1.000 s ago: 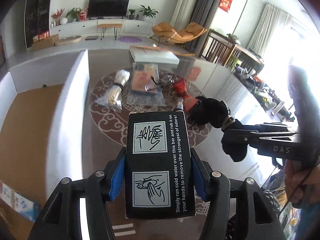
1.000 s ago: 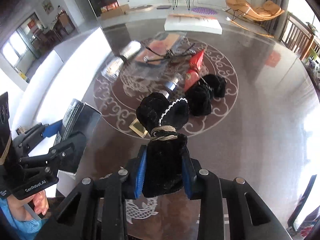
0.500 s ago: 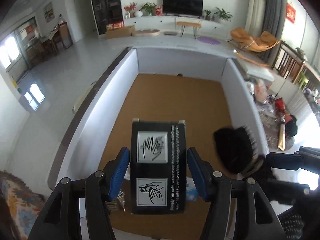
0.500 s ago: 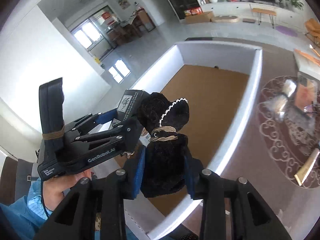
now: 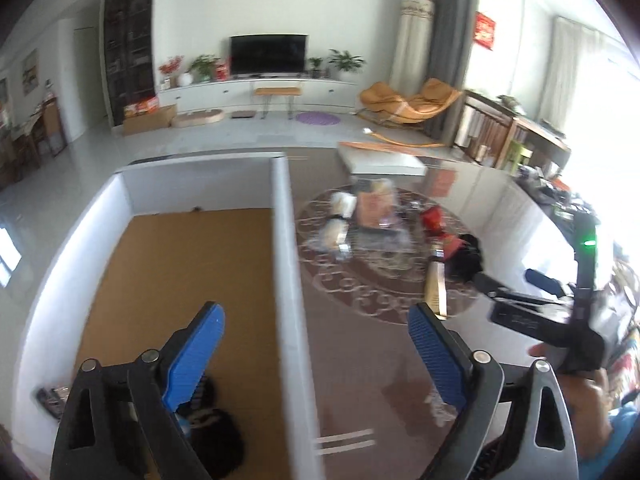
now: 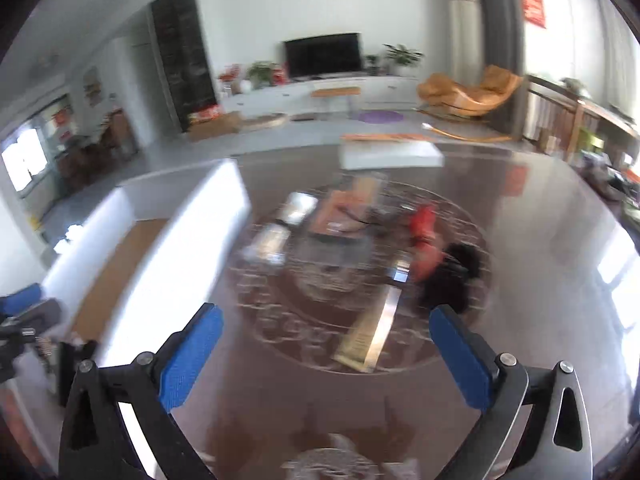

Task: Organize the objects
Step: 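Withdraw both open grippers back over the table, then lower the right gripper onto the gold HIH tube and close it, then lift the gold tube with the right gripper while the left gripper grasps the bagged cotton swab bundle, then carry the swab bundle and gold tube over to the white organizer box, then open both grippers to drop the swabs and tube into the box, then withdraw both open grippers back over the table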

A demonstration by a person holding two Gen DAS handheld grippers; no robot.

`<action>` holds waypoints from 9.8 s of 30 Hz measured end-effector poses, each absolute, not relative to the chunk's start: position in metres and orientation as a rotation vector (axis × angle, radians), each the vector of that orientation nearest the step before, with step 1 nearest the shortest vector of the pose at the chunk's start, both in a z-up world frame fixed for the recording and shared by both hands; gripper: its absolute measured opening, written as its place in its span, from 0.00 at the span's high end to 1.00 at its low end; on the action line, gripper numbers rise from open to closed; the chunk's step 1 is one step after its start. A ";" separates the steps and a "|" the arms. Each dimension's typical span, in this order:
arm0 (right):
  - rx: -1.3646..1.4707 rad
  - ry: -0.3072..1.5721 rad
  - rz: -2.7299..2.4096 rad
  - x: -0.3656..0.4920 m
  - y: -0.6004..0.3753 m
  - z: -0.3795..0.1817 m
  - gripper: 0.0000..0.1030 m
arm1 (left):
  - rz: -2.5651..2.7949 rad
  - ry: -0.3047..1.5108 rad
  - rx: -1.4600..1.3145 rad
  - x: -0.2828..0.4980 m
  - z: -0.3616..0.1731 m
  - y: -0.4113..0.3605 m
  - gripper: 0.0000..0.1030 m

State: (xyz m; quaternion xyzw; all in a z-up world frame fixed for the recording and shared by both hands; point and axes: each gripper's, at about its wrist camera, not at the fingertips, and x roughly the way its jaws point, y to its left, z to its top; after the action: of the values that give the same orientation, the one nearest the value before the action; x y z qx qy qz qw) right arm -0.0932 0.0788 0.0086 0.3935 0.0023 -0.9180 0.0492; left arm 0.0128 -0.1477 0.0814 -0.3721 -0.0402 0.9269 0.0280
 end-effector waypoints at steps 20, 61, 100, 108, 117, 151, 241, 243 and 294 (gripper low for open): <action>1.472 -0.222 -2.883 -0.091 0.168 -0.067 0.00 | 2.710 0.059 -1.433 -0.036 -0.047 -0.064 0.02; 1.418 -0.365 -2.781 -0.087 0.167 -0.066 0.00 | 2.716 0.073 -1.429 -0.041 -0.065 -0.072 0.00; 1.435 -0.047 -2.772 -0.094 0.139 -0.063 0.34 | 2.717 0.067 -1.456 -0.044 -0.061 -0.072 0.01; 1.431 -0.137 -2.770 -0.091 0.149 -0.063 0.24 | 2.854 -0.006 -1.461 -0.143 0.006 -0.088 0.03; 1.423 -0.208 -2.778 -0.091 0.156 -0.062 0.24 | 2.926 0.220 -1.528 -0.250 -0.017 -0.108 0.03; 1.417 -0.217 -2.777 -0.093 0.154 -0.063 0.22 | 2.889 -0.095 -1.554 -0.213 -0.060 -0.114 0.72; 1.129 -0.158 -2.227 -0.060 -0.079 0.047 0.24 | 3.083 -0.433 -1.406 0.035 0.050 -0.293 0.17; 1.098 -0.128 -2.371 -0.061 -0.040 0.044 0.16 | 3.036 -0.379 -1.343 0.028 0.057 -0.263 0.17; 1.539 -0.114 -2.914 -0.086 0.163 -0.072 0.00 | 2.726 0.056 -1.416 -0.087 -0.074 -0.026 0.00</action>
State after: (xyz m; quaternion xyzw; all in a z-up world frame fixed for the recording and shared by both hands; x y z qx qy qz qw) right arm -0.0861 0.1633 -0.0724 0.4653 -0.0344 -0.8810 -0.0779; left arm -0.0866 -0.0259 -0.0744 -0.4608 0.0182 0.8866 0.0347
